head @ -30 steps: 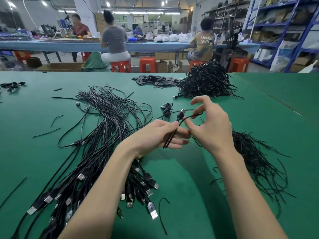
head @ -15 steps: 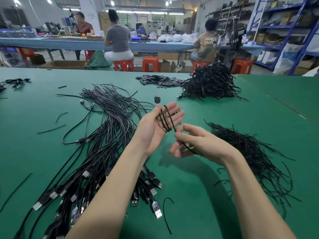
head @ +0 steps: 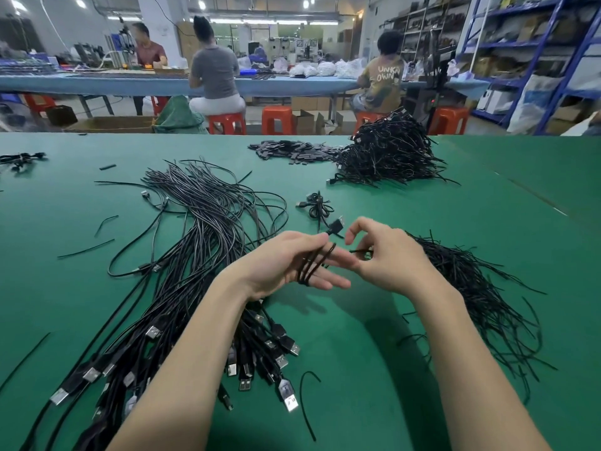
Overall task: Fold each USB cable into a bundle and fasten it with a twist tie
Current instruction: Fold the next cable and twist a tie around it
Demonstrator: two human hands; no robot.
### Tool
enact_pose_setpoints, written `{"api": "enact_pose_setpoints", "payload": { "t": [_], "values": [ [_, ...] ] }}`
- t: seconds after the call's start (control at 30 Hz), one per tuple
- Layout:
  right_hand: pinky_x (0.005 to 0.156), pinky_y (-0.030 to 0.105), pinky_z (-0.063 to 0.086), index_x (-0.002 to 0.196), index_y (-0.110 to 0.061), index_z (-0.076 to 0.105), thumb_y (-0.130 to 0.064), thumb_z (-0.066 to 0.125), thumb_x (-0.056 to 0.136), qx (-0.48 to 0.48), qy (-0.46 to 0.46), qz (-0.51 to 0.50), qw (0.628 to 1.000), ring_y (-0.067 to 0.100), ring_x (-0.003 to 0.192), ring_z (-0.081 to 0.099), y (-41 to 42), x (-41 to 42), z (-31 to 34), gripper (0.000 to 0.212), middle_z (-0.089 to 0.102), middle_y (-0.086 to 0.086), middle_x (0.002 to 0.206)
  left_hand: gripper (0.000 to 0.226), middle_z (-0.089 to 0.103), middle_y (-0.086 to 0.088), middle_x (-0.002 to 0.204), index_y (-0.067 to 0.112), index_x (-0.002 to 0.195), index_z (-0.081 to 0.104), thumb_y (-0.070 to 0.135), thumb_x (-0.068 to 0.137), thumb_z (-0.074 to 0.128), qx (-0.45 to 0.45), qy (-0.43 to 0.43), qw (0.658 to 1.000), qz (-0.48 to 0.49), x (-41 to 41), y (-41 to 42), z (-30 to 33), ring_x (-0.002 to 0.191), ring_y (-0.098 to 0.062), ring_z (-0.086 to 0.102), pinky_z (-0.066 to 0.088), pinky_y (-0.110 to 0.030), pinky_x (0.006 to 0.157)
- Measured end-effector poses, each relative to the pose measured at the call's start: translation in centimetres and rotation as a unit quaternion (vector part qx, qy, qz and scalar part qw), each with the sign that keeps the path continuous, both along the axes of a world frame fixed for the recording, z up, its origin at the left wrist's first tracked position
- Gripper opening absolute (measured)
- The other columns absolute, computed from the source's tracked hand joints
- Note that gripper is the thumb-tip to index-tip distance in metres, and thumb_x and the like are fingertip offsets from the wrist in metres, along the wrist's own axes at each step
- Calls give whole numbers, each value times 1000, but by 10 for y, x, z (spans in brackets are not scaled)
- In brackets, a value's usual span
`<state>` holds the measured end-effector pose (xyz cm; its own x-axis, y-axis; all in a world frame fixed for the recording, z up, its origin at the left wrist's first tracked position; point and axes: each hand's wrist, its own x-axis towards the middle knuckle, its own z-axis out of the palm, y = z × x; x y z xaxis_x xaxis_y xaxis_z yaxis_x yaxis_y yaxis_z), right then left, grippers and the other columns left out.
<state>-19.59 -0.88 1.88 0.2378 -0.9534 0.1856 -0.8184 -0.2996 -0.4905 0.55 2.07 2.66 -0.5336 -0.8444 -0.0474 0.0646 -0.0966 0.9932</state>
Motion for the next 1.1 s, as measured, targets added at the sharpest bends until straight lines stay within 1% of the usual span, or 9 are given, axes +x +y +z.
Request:
{"api": "enact_pose_setpoints", "payload": {
  "t": [0.1, 0.3, 0.4, 0.5, 0.6, 0.67, 0.73, 0.87, 1.1],
  "values": [
    [63, 30, 42, 90, -34, 58, -37, 71, 84, -121, -53, -48, 990, 9, 68, 57, 0, -3, 5, 15, 63, -17, 69, 43, 70, -13, 122, -5, 116, 65, 28, 105, 41, 26, -34, 999, 5, -1, -2, -2, 104, -35, 71, 60, -27, 77],
    [54, 22, 30, 77, -33, 63, -62, 71, 77, -123, -38, -147, 981, 13, 68, 57, 4, 7, 14, 30, 60, -15, 62, 36, 72, -3, 120, -1, 113, 67, 24, 107, 42, 16, -98, 993, 65, -9, -8, -11, 107, -22, 71, 58, -29, 90],
    [53, 23, 35, 80, -29, 65, -45, 67, 90, -11, -162, -45, 986, 9, 57, 49, 4, 12, 19, 20, 58, -12, 57, 32, 73, 1, 118, 7, 107, 69, 26, 107, 42, -10, -61, 987, 146, -9, -13, -14, 106, -21, 71, 56, -31, 93],
    [58, 22, 37, 97, -25, 72, -21, 51, 103, 98, -262, 79, 957, 9, 60, 46, 9, 20, 25, 21, 62, -16, 65, 34, 74, -6, 111, 7, 105, 69, 25, 108, 40, -11, 29, 977, 213, -9, -17, -14, 95, -22, 73, 58, -32, 90],
    [54, 23, 46, 101, -19, 69, -9, 49, 104, 143, -276, 146, 939, 12, 59, 50, 16, 32, 24, 23, 67, -4, 71, 43, 72, -15, 99, -3, 119, 63, 27, 109, 33, 1, 121, 966, 227, -11, -17, -7, 69, -23, 64, 55, -29, 64],
    [57, 25, 54, 96, -10, 70, -12, 56, 102, 167, -292, 124, 934, 13, 57, 60, 18, 38, 20, 15, 73, 2, 74, 46, 74, -14, 100, 0, 119, 63, 30, 109, 30, 8, 153, 961, 229, -13, -16, -4, 78, -25, 67, 50, -30, 55],
    [59, 28, 59, 83, -7, 71, -26, 66, 98, 181, -302, 69, 934, 18, 58, 69, 17, 41, 16, 25, 76, 5, 72, 46, 75, -13, 98, 1, 104, 66, 28, 110, 28, 15, 200, 950, 239, -16, -16, -1, 90, -24, 72, 55, -29, 67],
    [50, 23, 50, 70, -15, 66, -42, 73, 90, 150, -265, 24, 952, 16, 52, 68, 14, 42, 10, 35, 72, 2, 61, 42, 56, 0, 60, 12, 81, 53, 29, 110, 29, 43, 243, 927, 284, -19, -17, 1, 70, -17, 64, 48, -25, 71],
    [51, 24, 48, 77, -15, 64, -35, 73, 92, 177, -359, 47, 915, 15, 51, 59, 14, 45, 7, 27, 71, 3, 64, 44, 36, 2, 58, 16, 74, 45, 34, 110, 28, 43, 246, 919, 306, -27, -16, 1, 66, -15, 57, 46, -27, 78]
  ]
}}
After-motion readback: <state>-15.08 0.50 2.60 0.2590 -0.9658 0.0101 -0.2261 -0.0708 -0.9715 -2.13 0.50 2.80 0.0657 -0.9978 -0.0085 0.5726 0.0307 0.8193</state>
